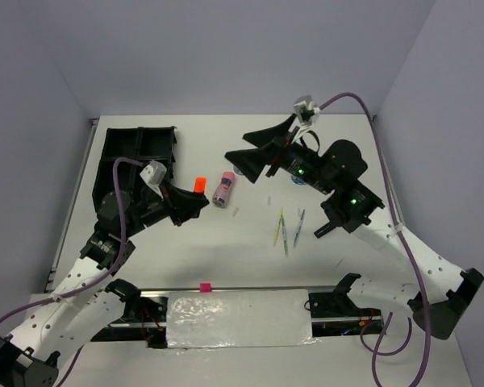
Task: Sort the stationery into containers
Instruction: Place the pen in the storage box.
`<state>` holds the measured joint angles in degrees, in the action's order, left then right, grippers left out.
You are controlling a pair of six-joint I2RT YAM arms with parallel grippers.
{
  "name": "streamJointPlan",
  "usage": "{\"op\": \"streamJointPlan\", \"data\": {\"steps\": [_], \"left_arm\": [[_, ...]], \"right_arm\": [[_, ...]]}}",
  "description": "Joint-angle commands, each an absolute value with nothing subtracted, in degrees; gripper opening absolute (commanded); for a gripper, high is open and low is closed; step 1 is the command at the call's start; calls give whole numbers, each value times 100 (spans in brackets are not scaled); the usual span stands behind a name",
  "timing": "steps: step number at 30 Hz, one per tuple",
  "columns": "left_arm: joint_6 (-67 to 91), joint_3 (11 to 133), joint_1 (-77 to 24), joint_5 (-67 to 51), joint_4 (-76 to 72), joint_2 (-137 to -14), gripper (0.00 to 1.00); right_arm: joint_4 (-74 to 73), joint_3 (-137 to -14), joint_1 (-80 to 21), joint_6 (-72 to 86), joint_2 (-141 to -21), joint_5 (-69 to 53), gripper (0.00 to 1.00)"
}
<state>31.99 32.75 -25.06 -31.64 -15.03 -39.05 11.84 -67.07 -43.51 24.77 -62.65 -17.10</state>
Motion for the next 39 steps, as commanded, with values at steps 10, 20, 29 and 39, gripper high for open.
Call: {"op": "streamJointPlan", "data": {"steps": [10, 20, 29, 39], "left_arm": [[2048, 6555, -239, 870, 2636, -7503, 0], [1924, 6662, 220, 185, 2136, -8762, 4], [2092, 6645, 483, -105, 2145, -8983, 40], [2118, 6557, 466, -745, 2048, -8219, 84]], "right_arm": [[-1327, -6109, -3999, 1881, -4562, -404, 100], [-1723, -5880, -3990, 1591, -4069, -448, 100], [-1670, -5818, -3999, 1608, -4122, -668, 100], [-2345, -6327, -3982, 1678, -4622, -19, 100]]}}
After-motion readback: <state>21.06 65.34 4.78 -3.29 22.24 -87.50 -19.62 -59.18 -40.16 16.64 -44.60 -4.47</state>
